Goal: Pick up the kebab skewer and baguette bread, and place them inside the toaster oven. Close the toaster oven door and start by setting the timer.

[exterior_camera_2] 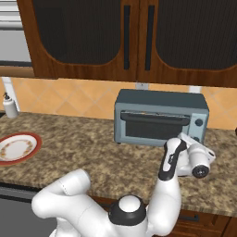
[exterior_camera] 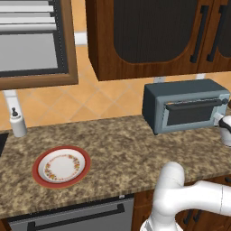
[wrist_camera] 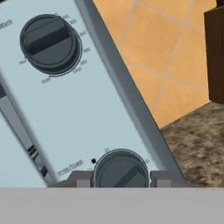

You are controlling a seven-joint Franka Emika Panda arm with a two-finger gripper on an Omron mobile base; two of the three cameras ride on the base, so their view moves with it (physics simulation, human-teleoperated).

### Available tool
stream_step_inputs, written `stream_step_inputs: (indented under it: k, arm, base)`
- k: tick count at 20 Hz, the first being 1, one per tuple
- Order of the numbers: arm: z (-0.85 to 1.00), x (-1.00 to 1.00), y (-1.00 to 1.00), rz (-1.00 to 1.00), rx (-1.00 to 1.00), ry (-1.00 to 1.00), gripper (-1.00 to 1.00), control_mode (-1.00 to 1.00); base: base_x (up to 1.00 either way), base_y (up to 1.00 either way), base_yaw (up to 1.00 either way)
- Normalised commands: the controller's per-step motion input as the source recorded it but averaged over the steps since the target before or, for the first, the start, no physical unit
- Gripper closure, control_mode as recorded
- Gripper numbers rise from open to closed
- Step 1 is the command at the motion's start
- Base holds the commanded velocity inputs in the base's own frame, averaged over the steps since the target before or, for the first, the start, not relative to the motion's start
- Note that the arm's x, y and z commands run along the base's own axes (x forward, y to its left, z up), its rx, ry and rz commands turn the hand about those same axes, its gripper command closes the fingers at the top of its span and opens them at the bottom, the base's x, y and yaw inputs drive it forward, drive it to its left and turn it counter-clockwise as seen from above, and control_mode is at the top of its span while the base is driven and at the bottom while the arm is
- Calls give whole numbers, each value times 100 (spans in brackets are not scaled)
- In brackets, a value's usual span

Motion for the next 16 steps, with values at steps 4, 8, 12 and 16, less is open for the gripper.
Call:
stream_step_inputs:
  k: [4, 8, 12, 16]
  arm:
    - [-2, -7, 0, -6, 22, -9, 100, -100]
    - [-7, -9, 0, -4, 22, -10, 100, -100]
    - [-5, -11, 0, -3, 22, -9, 100, -100]
    - [-3, -7, 0, -3, 22, -5, 100, -100]
  base:
    - [0, 0, 0]
    - [0, 0, 0]
    - [0, 0, 0]
    - [0, 0, 0]
